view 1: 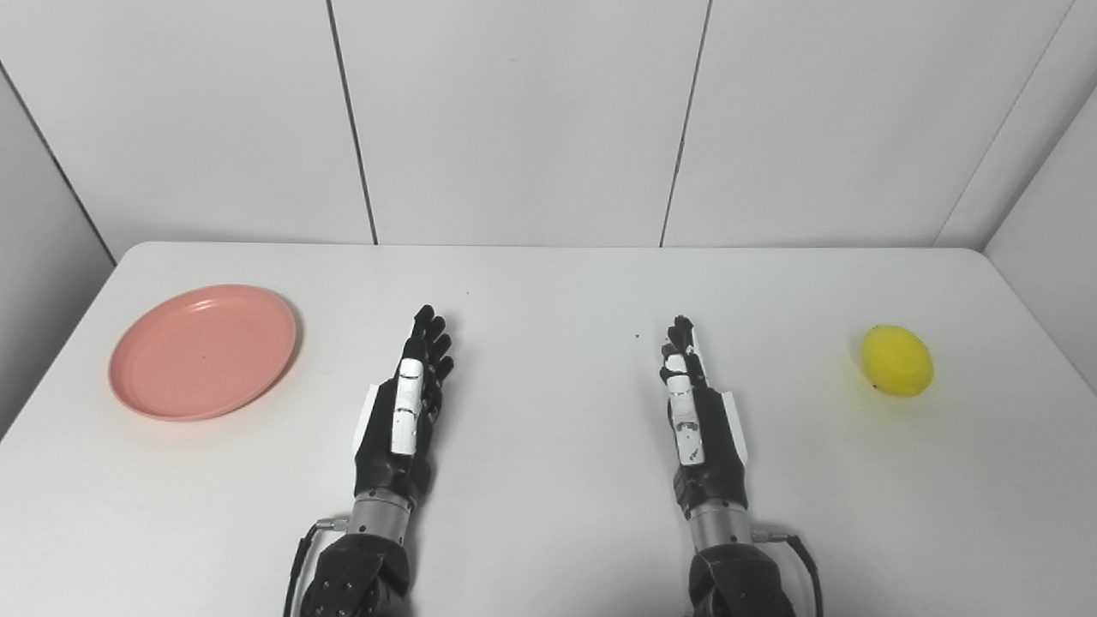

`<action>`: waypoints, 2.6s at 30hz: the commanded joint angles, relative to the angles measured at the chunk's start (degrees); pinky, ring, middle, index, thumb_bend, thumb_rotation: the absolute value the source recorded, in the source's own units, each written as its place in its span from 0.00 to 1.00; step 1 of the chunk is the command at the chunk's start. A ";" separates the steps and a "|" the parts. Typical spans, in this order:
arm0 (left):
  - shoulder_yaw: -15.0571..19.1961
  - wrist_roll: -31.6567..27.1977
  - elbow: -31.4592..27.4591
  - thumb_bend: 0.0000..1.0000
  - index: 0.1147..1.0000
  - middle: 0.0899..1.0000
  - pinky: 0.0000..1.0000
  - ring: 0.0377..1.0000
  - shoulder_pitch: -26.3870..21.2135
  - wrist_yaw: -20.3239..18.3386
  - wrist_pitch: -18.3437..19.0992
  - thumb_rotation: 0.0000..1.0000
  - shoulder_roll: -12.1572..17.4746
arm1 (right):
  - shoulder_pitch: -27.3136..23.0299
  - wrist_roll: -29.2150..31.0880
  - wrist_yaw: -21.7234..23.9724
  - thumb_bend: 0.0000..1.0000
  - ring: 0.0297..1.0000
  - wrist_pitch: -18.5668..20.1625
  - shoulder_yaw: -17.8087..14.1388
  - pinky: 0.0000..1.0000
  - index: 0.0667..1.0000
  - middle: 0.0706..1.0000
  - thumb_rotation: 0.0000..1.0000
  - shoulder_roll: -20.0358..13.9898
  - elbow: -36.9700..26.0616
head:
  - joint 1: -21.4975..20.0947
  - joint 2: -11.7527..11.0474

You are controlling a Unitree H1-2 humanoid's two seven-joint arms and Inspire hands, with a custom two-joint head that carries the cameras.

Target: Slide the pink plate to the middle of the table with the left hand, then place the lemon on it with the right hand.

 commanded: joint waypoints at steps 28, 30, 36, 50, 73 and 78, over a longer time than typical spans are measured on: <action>-0.22 -0.03 0.59 0.63 1.00 1.00 1.00 1.00 -0.32 -0.64 -1.48 1.00 0.02 | -1.58 -0.49 -0.16 0.71 1.00 -3.07 0.24 1.00 1.00 1.00 1.00 0.34 -1.08 | 0.06 0.10; -0.24 0.07 0.75 0.62 1.00 1.00 1.00 1.00 -0.33 -0.62 -1.75 1.00 0.03 | -1.52 -0.68 -0.26 0.72 1.00 -3.00 0.25 1.00 1.00 1.00 1.00 0.34 -1.11 | 0.70 -0.11; -1.07 2.96 0.84 0.63 0.99 1.00 1.00 0.99 0.14 0.77 -1.64 1.00 -0.17 | -0.84 0.39 0.79 0.74 1.00 -2.31 0.12 1.00 1.00 1.00 1.00 -0.38 -1.90 | 6.75 -1.95; -4.67 10.04 2.10 0.52 1.00 1.00 1.00 1.00 0.81 2.93 -2.68 1.00 -2.01 | 0.58 5.43 2.87 0.73 1.00 -7.45 -2.17 1.00 1.00 1.00 0.99 -3.38 0.34 | 18.84 -6.99; 0.61 4.76 4.76 0.63 0.92 0.93 0.95 0.93 -2.98 5.55 -9.04 1.00 -3.69 | -0.39 6.53 2.88 0.69 1.00 -10.33 -3.10 1.00 0.99 1.00 0.99 -3.80 2.98 | 20.82 -10.01; 2.83 2.14 4.93 0.61 0.87 0.89 0.88 0.88 -5.37 5.88 -11.02 1.00 -3.11 | -0.77 6.45 2.87 0.68 1.00 -10.59 -3.21 1.00 0.99 1.00 1.00 -3.92 3.58 | 21.03 -10.68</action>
